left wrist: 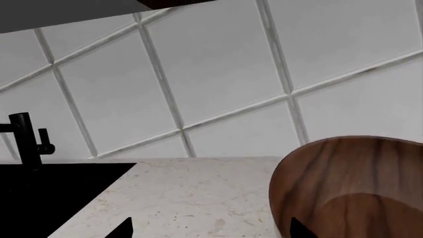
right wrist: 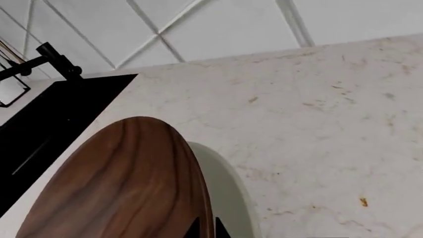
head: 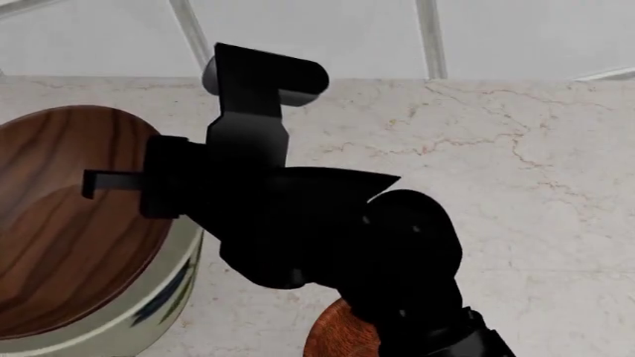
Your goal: Stack the bowls from largest to smallest.
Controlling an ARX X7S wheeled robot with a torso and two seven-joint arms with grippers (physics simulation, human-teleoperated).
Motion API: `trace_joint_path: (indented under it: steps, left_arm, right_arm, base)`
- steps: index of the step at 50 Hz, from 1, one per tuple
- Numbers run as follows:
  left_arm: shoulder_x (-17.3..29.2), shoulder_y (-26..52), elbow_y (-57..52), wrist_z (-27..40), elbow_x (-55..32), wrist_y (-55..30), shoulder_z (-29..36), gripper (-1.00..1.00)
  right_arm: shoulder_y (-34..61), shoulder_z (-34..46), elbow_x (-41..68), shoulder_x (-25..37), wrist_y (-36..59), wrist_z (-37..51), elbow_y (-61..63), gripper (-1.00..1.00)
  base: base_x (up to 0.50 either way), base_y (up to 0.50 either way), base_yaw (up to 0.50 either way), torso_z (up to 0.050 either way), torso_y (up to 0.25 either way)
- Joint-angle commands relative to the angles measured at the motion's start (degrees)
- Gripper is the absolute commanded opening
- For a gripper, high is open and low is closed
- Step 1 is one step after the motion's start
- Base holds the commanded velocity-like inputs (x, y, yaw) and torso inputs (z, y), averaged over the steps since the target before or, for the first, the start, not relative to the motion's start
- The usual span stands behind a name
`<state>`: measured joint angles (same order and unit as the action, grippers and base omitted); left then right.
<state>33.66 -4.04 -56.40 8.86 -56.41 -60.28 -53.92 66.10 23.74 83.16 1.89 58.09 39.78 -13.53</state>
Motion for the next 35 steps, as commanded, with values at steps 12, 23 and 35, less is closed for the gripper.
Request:
trace_joint_path:
  steps: [12,23,35]
  left_arm:
    - [0.73,-0.78,0.17,1.03,-0.57,1.19,0.85,1.0]
    - [0.92,-1.28,0.3,1.34,-0.82,1.83,0.92,1.0]
    - [1.26,-1.54,0.37,1.82,-0.81,2.41,1.72,1.0]
  right_arm:
    - [-0.09,3.26,-0.52,2.53,-3.17,-0.65,0.14,-1.0]
    - [0.08,4.11,0.53,2.97,-3.06,-0.25,1.17,1.0]
    - [1.26,3.94,1.38,3.52,-3.89,0.81,2.96,1.0]
  base:
    - [0.0,0.0,0.0,0.0,0.0]
    - [0.0,0.0,0.0,0.0,0.0]
    - [0.0,0.0,0.0,0.0,0.0]
